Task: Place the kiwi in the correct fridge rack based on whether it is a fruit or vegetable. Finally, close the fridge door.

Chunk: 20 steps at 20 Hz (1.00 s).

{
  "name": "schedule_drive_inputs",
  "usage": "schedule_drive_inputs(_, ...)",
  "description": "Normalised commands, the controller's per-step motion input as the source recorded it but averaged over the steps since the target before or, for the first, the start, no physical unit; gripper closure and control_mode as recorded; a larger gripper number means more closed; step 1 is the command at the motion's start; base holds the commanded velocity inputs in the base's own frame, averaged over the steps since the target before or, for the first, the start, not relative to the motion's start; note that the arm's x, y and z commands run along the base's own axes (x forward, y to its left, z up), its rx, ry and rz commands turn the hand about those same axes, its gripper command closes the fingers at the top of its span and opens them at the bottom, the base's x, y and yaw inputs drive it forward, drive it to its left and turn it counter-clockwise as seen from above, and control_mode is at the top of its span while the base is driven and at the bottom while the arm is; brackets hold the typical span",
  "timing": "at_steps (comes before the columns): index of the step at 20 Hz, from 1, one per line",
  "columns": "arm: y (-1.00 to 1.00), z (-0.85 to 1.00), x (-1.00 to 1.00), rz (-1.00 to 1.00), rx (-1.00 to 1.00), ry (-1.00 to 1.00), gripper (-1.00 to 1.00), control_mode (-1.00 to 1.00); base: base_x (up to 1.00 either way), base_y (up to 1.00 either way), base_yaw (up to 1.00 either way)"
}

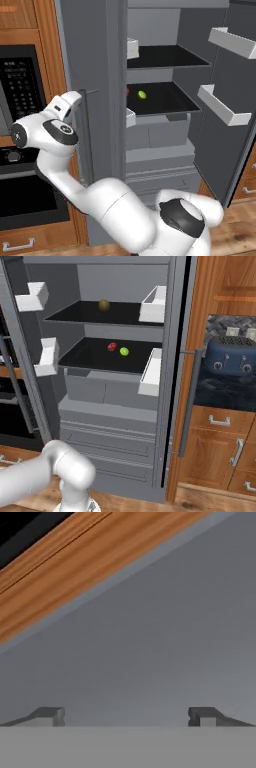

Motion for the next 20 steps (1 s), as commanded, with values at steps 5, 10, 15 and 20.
schedule_drive_inputs(5,-1.0,0.01,0.62,0.0,0.17,0.0,-1.0,-1.0,0.0,0.0,0.0)
schedule_drive_inputs(10,-0.99,0.05,0.67,0.0,0.15,0.0,-1.0,-1.0,0.0,0.0,0.0)
schedule_drive_inputs(15,-0.82,0.05,0.72,0.0,0.14,0.0,-1.0,-1.0,0.0,0.0,0.0)
schedule_drive_inputs(20,-0.37,0.01,0.85,0.03,0.13,-0.03,-1.0,-1.0,0.0,0.0,0.0)
